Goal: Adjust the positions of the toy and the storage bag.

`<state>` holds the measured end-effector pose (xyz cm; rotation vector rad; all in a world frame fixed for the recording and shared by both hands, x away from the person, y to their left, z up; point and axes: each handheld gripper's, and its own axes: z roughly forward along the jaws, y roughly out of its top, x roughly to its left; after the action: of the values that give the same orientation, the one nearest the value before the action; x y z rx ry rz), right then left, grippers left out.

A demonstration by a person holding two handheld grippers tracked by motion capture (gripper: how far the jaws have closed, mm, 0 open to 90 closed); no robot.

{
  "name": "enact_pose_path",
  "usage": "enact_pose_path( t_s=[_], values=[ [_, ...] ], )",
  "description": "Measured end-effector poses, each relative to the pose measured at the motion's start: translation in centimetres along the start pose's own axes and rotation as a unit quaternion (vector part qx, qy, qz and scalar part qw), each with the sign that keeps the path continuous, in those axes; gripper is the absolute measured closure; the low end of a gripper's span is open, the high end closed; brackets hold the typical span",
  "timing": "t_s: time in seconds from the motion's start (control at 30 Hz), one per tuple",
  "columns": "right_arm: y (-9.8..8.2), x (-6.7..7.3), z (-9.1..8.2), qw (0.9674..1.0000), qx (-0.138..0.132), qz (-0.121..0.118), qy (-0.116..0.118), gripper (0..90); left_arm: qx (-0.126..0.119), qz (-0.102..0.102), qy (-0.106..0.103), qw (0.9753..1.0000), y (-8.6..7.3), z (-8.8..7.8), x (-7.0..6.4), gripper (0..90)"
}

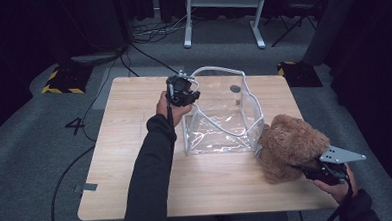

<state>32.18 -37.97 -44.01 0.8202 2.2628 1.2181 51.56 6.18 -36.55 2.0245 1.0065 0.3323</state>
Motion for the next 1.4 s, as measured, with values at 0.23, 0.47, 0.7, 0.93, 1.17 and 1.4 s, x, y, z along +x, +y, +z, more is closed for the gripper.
enact_pose_path(
  t_s=[0.23,0.47,0.7,0.93,1.17,1.4],
  values=[
    [-0.4,-0.3,-0.2,0.9999,-0.001,0.012,-0.005,56.2,-0.008,0.012,0.000,0.9999,0.4,-0.1,-0.9,71.6],
    [-0.3,-0.3,0.1,0.9999,-0.002,0.014,-0.005,54.3,-0.032,0.009,0.005,0.9994,-0.7,-1.9,-0.1,62.3],
    [-0.4,-0.3,0.2,0.9999,-0.003,0.013,-0.003,50.3,-0.079,0.017,0.019,0.9966,-2.2,-5.7,-0.3,38.0],
    [-0.3,-0.5,0.2,0.9999,-0.002,0.014,0.001,42.4,-0.099,0.036,0.023,0.9942,-4.2,-9.3,-0.7,22.3],
    [-0.1,-0.6,0.2,0.9996,-0.008,0.026,0.004,28.7,-0.067,0.064,0.037,0.9950,-8.9,-10.4,-1.5,16.9],
    [0.2,-0.6,0.2,0.9988,-0.029,0.037,-0.010,16.0,-0.036,0.084,0.036,0.9952,-12.8,-9.8,-2.2,16.6]
  ],
)
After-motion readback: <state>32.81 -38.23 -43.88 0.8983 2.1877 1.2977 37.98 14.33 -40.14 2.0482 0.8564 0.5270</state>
